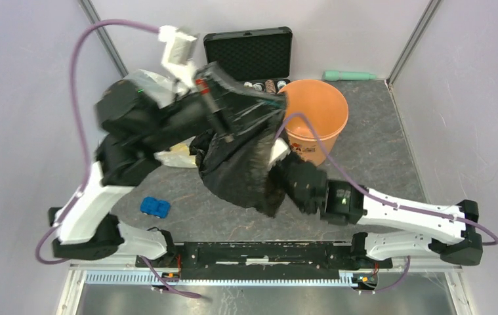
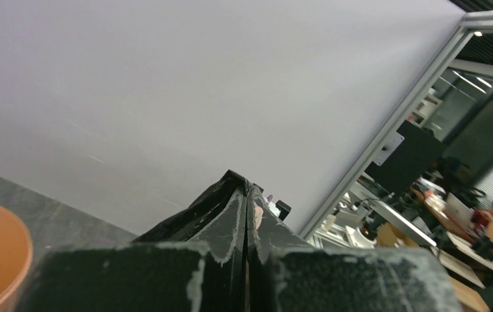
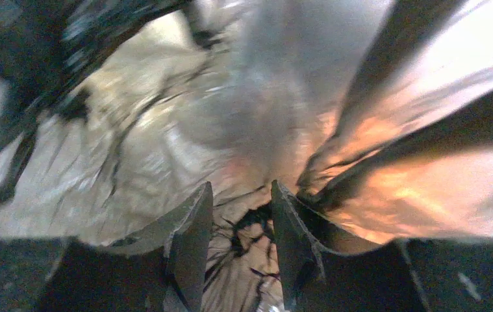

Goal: Put the trash bags into the trash bin

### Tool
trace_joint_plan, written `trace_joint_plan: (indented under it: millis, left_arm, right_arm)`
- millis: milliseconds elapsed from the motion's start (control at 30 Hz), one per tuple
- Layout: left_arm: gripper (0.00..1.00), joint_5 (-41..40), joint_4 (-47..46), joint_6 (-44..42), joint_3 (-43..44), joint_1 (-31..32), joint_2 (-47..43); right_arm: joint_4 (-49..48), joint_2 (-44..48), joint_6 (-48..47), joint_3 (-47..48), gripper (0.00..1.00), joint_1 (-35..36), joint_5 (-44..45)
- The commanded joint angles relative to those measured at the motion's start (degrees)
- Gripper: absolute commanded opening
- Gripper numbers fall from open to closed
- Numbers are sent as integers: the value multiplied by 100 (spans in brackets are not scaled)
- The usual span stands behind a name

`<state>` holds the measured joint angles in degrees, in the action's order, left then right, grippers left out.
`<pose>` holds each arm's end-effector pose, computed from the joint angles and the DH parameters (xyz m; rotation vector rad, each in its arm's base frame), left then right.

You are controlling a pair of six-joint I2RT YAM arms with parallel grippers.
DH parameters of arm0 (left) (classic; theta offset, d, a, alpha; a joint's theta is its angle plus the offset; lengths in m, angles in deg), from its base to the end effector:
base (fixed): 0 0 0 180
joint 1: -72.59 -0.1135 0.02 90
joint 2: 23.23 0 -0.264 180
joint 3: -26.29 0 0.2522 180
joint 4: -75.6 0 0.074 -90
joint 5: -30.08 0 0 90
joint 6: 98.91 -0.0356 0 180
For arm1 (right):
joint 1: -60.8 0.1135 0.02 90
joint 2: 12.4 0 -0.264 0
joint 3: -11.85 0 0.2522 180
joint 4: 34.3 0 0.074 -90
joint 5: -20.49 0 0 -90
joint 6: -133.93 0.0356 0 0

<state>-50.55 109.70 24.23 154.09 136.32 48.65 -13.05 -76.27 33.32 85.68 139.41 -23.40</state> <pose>0.0747 -0.1644 0.6139 0.5112 1.2527 -1.5579 0.0743 0.2389 0.3748 -0.7326 1.5450 0.1707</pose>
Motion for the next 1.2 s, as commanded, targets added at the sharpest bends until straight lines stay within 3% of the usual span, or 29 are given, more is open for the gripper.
trace_joint_plan:
  millis: [0, 200, 433, 600, 767, 967, 1167]
  left_arm:
    - [2, 776, -616, 478, 892, -5, 838]
    - [2, 1034, -1600, 783, 1535, -17, 1602]
    - [2, 1162, -1664, 821, 2303, -240, 2263]
    - [2, 856, -1542, 687, 2131, -846, 2226]
    - [2, 916, -1531, 811, 2026, -1651, 2377]
    - [2, 1469, -1843, 1442, 1727, -2337, 2533]
    - [2, 1724, -2564, 1763, 569, -2557, 2109]
  right_arm:
    - [-310, -80, -99, 939, 44, -994, -1039]
    - [-59, -567, -169, 1627, 42, -1586, -1407]
    - [103, -675, -76, 2261, 30, -2938, -1632]
    - [329, -876, 66, 2772, 19, -3952, -2146]
    - [544, -1271, 251, 3265, 15, -4742, -2382]
    - [714, -1522, 390, 3351, 13, -5163, -2875]
    - [1036, -1298, 485, 2939, 12, -5169, -3351]
